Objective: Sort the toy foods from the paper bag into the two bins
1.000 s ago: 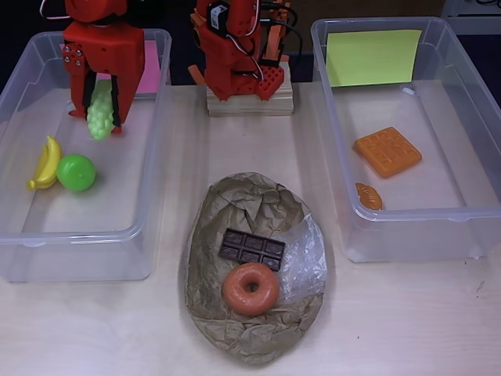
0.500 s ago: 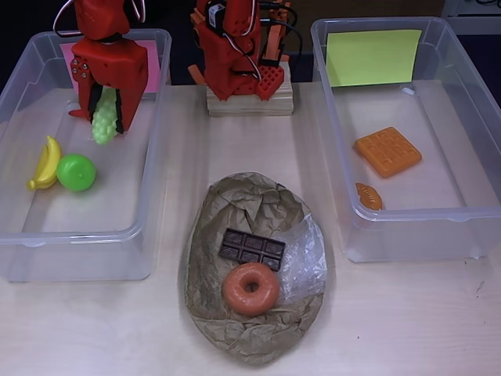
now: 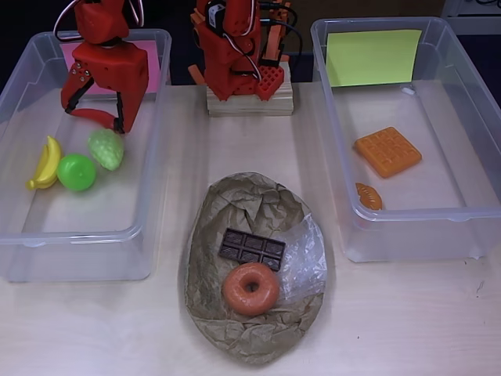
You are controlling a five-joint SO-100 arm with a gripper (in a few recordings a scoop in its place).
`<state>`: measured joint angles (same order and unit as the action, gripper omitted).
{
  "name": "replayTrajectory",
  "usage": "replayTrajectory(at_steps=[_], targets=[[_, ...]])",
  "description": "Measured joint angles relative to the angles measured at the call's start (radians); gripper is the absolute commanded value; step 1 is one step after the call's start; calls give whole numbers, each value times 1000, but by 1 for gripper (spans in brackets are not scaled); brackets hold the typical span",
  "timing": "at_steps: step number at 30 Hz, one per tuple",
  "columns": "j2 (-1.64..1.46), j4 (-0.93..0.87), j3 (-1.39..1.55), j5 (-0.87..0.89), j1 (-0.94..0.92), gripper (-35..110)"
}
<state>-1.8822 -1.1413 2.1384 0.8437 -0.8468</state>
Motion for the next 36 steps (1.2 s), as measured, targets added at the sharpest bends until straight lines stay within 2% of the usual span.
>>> replayTrajectory(at_steps=[9,16,24,30,36], targets=[[-147,26,-23,-77,77,53],[-278,184,-41,-275,313,47],[-64,213,-103,-443,611,37],[209,179,-241,-380,773,36],[419,121,-364,-135,842,39]])
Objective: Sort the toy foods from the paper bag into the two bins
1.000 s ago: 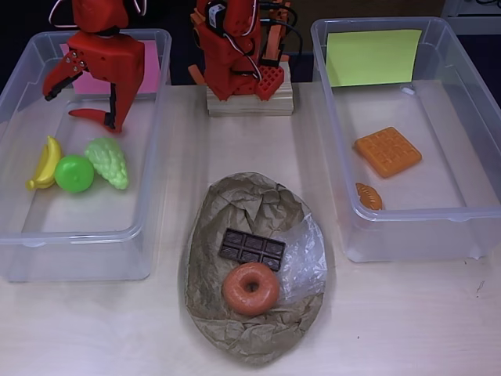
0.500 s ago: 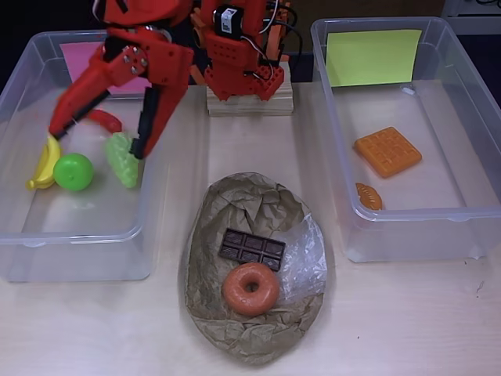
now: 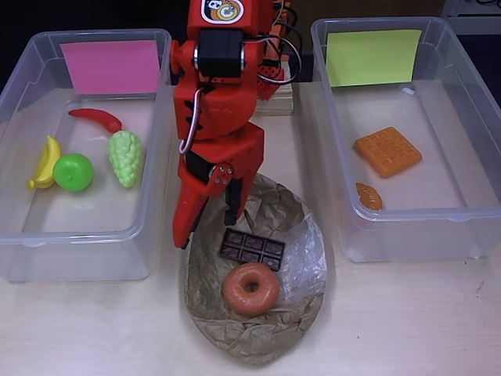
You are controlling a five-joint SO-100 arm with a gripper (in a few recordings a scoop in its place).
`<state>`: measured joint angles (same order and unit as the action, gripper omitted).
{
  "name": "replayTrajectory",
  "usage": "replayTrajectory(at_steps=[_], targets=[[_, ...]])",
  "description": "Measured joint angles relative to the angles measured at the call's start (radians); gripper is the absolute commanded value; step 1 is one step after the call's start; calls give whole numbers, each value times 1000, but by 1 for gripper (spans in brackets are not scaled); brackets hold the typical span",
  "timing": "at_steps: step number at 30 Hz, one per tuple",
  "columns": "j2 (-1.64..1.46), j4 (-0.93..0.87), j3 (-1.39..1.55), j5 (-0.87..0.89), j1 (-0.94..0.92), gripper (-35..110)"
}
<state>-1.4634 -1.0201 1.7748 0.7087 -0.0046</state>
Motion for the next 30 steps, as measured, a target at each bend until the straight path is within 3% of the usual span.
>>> replayTrajectory(at_steps=[6,10,18,30], targets=[[138,-17,-74,281,101,40],[210,-15,-126,368,172,42],[333,-3,-278,377,262,43],[508,-6,-488,296,233,42]])
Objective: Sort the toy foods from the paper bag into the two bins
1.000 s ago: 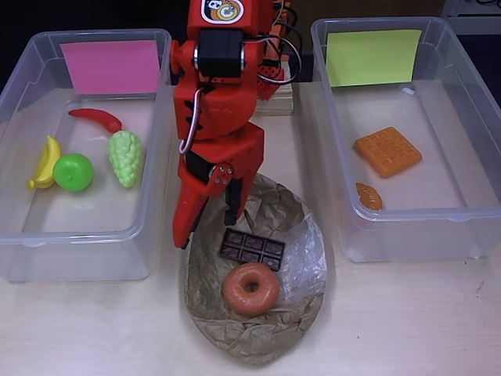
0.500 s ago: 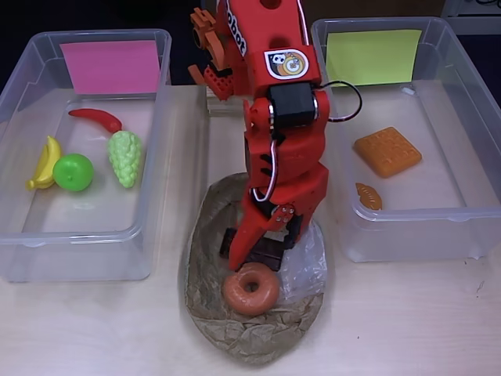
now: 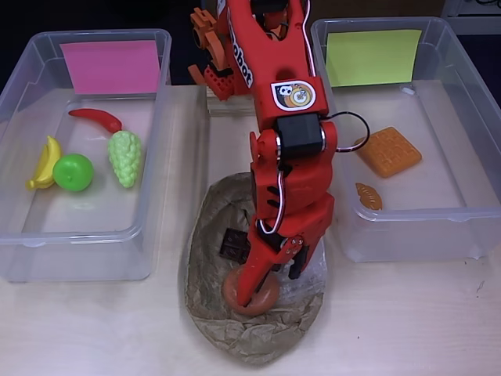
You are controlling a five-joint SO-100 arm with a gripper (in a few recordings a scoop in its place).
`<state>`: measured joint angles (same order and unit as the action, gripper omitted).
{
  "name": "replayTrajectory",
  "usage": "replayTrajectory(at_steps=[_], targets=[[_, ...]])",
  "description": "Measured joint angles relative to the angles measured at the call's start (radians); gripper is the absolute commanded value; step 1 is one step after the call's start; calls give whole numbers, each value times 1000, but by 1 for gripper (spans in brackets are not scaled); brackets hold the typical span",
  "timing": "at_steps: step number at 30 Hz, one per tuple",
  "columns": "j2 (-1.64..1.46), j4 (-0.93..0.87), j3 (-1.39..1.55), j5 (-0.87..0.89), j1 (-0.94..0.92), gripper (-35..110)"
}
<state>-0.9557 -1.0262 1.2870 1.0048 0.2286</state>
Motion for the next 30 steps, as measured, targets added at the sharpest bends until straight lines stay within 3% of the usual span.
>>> replayTrajectory(at_steps=[14,24,30], targets=[[60,-26,-32,6,-43,38],[60,-49,-32,9,-83,24],[60,-123,-91,-17,-84,24]])
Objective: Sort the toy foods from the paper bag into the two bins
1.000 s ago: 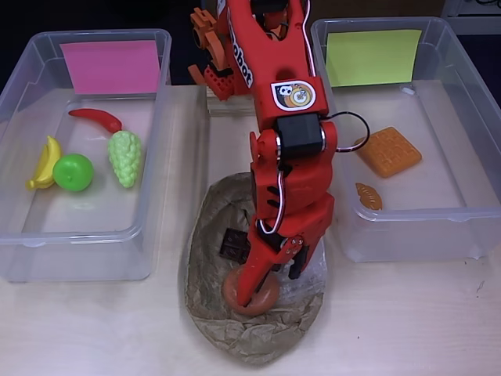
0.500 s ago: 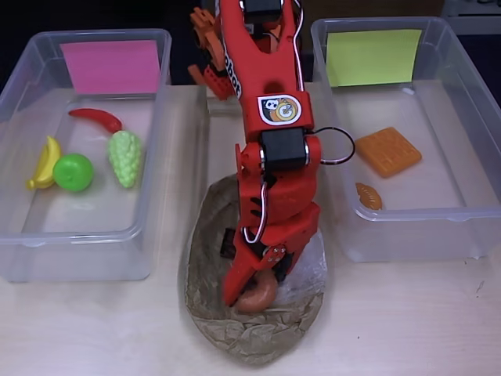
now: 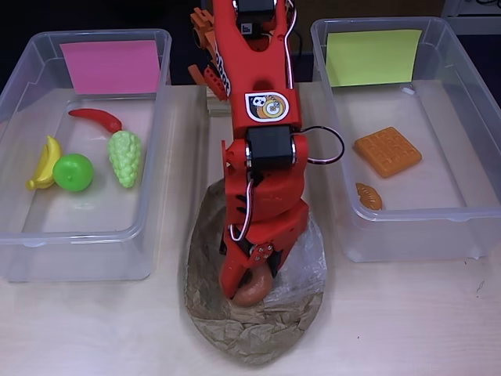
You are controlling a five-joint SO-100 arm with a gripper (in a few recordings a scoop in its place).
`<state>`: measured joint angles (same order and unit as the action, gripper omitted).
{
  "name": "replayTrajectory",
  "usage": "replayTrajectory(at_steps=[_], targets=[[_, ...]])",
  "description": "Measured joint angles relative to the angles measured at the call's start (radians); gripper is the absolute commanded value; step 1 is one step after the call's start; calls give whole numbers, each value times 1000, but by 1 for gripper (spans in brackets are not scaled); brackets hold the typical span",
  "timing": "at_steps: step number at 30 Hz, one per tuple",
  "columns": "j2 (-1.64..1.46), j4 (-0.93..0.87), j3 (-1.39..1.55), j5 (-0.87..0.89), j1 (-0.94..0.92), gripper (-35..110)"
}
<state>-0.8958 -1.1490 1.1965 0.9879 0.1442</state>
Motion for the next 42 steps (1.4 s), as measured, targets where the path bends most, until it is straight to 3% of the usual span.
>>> replayTrajectory(at_steps=[9,17,26,31,42], targets=[[-41,-308,-235,-55,26,23],[-215,-543,-288,8,41,27],[-109,-339,-239,17,63,42],[23,-316,-287,35,87,52],[112,-207,-239,91,100,55]])
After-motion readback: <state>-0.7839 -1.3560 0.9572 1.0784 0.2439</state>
